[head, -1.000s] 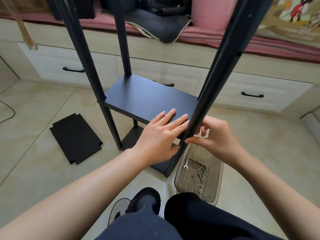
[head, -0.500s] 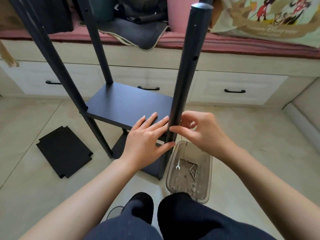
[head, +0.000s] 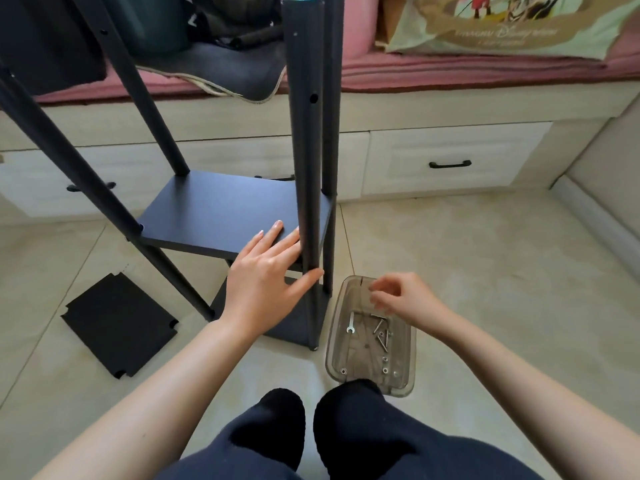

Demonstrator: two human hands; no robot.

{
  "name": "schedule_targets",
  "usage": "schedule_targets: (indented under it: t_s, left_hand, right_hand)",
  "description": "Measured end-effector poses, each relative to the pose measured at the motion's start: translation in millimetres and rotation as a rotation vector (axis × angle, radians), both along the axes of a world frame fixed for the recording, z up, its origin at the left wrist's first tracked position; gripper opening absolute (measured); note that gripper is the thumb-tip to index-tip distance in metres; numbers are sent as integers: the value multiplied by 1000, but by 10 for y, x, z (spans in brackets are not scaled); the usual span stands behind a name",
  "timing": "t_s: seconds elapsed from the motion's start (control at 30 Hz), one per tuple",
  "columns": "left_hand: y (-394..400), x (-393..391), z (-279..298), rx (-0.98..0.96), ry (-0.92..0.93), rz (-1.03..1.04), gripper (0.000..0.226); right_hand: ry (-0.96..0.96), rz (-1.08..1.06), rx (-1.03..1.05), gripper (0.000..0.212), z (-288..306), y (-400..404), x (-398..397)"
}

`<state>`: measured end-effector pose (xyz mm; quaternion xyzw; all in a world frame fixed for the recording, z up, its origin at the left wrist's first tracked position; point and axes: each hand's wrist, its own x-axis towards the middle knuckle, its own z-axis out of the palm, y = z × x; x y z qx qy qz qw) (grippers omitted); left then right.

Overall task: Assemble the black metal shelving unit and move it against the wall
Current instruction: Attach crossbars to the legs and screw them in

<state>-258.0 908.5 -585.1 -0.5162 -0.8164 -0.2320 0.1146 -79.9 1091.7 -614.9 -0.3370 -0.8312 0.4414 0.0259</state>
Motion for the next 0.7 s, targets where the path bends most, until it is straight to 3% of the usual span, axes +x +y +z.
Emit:
schedule_targets:
  t_s: [0.2,0.7]
  left_hand:
    - [21,14,-53,93,42,-9,46]
    - [110,33,-212,267,127,-31,34]
  right_hand:
    - [-237,-55,-56,14,-699,47,158]
    - [-517,303,-44,22,-1788,-235,-191]
